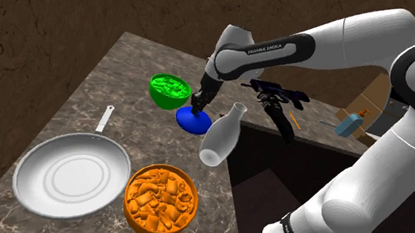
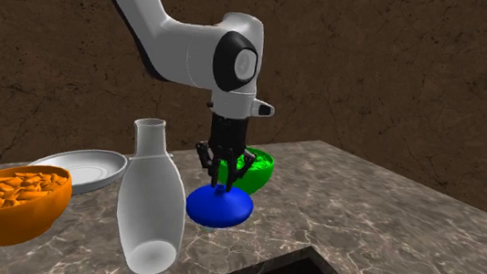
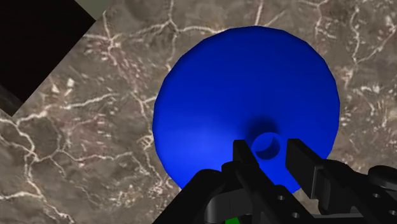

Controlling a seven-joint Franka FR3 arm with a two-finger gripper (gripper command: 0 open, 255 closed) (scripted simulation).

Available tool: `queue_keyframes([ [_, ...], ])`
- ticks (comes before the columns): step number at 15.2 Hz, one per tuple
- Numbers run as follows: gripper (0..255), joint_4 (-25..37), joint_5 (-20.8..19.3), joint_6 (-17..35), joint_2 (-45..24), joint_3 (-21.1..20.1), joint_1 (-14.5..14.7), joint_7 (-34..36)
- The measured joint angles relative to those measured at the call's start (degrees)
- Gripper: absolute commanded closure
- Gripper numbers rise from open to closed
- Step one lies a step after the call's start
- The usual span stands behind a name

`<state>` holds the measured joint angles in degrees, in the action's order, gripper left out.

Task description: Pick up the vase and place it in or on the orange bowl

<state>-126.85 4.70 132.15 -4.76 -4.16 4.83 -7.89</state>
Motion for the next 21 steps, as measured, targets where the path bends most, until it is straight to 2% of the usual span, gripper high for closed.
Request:
queue_keyframes([
  [21,255,8.7,-0.2,-15.7,7.1,0.2,-0.2,0.8],
])
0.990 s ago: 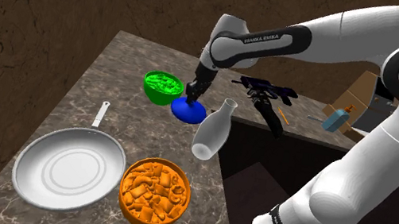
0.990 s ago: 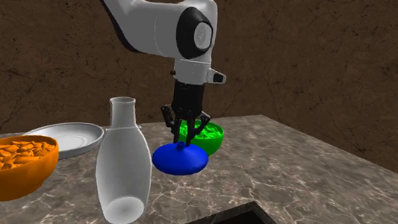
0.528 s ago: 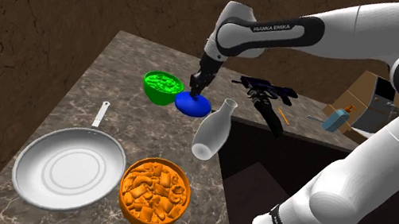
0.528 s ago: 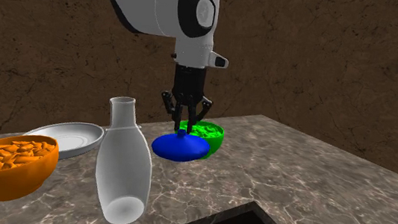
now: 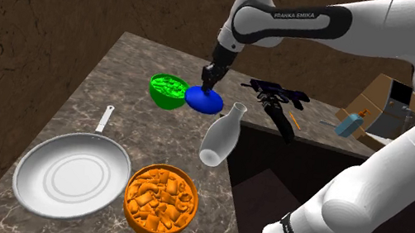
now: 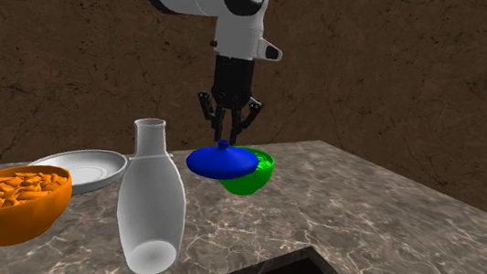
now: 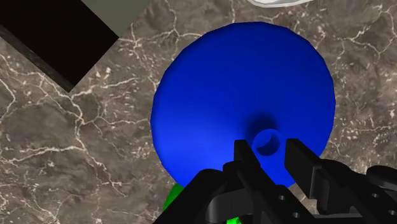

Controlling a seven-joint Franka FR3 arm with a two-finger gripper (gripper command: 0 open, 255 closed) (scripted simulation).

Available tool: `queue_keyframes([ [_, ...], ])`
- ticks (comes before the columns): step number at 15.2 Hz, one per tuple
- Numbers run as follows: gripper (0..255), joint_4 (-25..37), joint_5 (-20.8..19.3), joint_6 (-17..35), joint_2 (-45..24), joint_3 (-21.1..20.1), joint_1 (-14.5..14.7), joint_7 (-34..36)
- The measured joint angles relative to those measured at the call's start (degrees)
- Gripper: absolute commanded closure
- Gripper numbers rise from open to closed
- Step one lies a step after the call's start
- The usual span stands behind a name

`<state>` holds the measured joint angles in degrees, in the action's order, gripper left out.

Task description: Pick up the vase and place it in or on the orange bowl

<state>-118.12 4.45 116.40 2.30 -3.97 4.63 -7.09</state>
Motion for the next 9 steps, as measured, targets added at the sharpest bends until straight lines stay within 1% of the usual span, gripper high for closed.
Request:
queue_keyframes([
  [9,255,4.8,-0.1,-6.3,1.5,0.1,0.0,0.4],
])
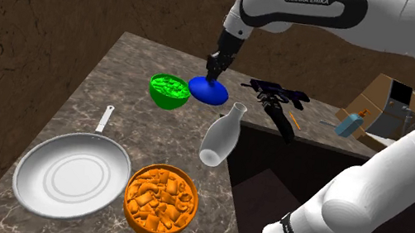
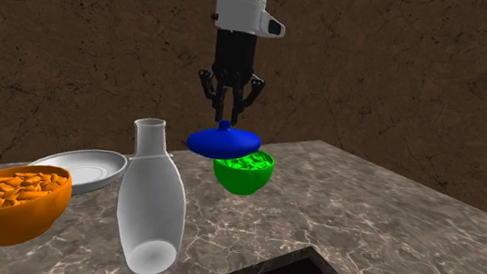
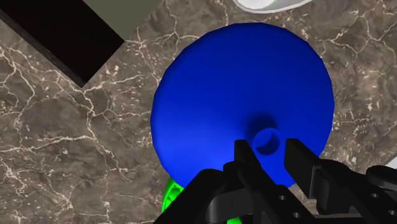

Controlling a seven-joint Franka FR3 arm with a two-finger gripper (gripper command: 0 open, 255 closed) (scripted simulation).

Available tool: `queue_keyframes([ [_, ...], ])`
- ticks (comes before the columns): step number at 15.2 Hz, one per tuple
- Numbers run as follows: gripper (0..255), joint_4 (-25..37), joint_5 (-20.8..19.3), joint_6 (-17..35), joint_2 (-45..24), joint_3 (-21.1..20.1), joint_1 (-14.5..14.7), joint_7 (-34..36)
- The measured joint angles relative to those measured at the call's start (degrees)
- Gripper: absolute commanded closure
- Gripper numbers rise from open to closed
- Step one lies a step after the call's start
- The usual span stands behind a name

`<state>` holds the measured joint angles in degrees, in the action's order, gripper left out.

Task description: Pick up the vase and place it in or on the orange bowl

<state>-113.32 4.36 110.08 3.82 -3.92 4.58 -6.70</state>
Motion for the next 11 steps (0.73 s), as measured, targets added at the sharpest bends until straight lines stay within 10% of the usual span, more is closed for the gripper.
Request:
queue_keyframes([
  [11,255,-9.4,2.4,-1.0,11.3,-6.6,5.4,10.9],
])
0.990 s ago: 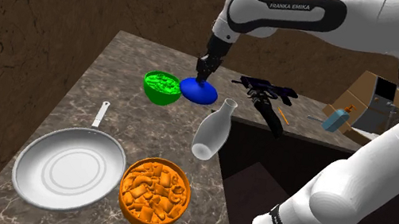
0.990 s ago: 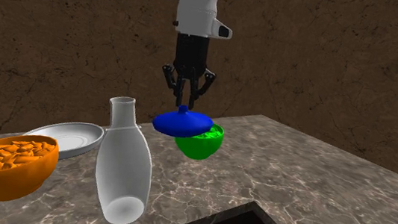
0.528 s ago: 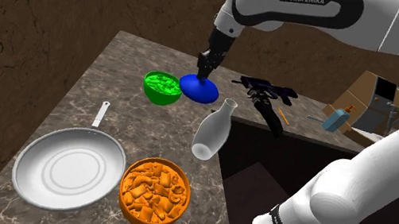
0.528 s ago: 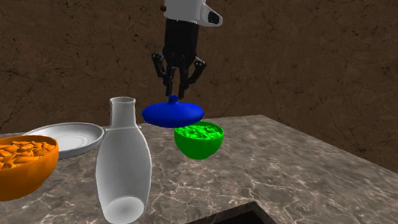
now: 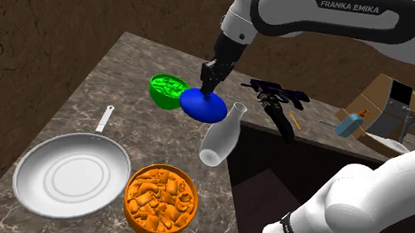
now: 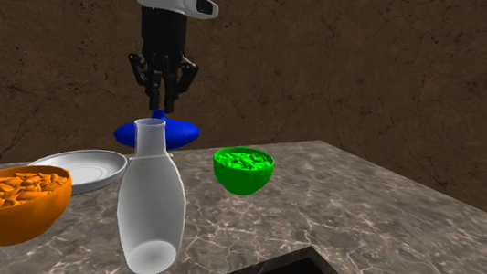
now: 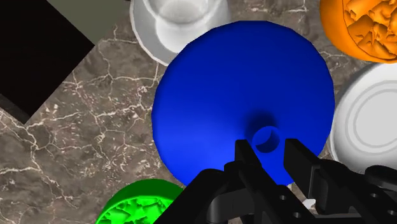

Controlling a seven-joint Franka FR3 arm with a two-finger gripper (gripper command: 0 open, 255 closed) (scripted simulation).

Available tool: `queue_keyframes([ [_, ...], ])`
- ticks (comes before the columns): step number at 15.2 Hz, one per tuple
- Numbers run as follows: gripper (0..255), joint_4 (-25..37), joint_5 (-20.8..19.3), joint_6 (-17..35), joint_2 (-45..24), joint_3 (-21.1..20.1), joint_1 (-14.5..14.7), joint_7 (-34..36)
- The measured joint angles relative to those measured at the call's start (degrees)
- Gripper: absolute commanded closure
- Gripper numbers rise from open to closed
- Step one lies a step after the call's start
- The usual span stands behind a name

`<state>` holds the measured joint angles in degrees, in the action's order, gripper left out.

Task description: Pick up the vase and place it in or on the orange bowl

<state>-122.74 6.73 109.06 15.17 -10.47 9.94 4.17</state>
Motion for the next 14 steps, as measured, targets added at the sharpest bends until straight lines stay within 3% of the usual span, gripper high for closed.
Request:
queue_keyframes([
  [7,255,-3.1,2.7,-1.5,5.6,-5.6,4.1,8.6],
  [14,255,-2.3,5.2,-2.9,7.4,-12.1,7.9,18.0],
])
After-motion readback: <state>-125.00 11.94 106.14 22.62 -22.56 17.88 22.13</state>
